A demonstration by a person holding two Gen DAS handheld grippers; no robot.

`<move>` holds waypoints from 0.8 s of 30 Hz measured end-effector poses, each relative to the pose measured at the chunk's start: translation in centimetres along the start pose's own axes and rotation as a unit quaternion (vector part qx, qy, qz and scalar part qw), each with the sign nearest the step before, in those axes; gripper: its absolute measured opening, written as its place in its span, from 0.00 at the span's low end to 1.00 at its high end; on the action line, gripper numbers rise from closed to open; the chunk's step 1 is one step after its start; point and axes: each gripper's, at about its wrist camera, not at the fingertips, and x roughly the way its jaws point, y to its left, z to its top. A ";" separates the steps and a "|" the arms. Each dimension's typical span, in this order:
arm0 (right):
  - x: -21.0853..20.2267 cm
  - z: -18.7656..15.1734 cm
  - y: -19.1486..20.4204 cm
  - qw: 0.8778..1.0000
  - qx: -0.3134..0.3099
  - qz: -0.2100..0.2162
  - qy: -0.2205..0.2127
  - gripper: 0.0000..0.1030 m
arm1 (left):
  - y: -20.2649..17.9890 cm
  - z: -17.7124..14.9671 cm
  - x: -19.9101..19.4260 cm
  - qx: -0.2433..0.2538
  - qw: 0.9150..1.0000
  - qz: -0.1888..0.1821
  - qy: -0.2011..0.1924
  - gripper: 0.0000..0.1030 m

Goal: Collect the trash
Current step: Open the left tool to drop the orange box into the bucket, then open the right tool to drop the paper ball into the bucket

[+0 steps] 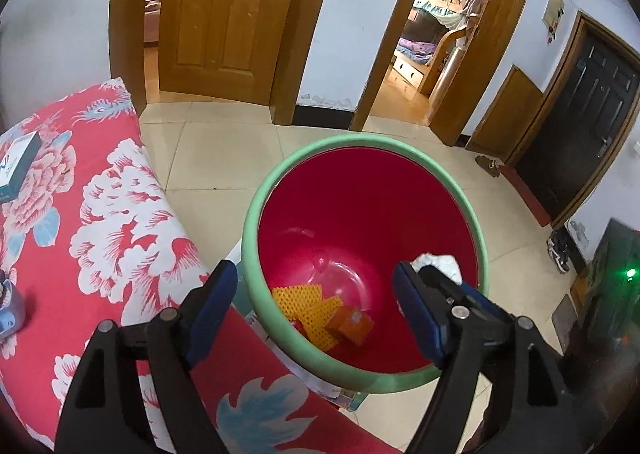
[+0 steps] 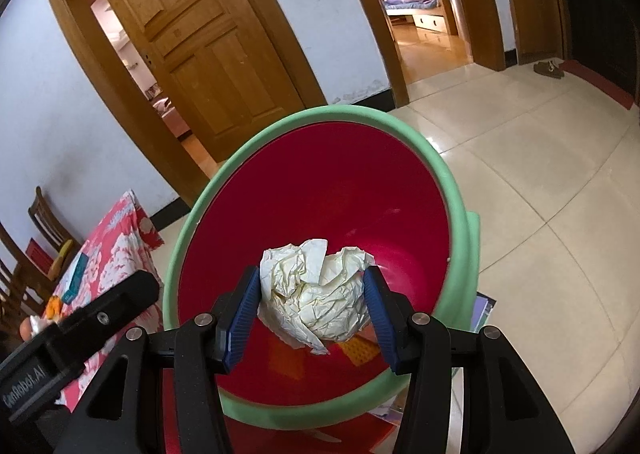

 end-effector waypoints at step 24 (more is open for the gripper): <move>0.9 -0.8 0.6 1.000 -0.018 -0.015 0.000 0.55 | 0.3 -0.3 -0.3 -0.013 1.000 0.007 -0.013 0.77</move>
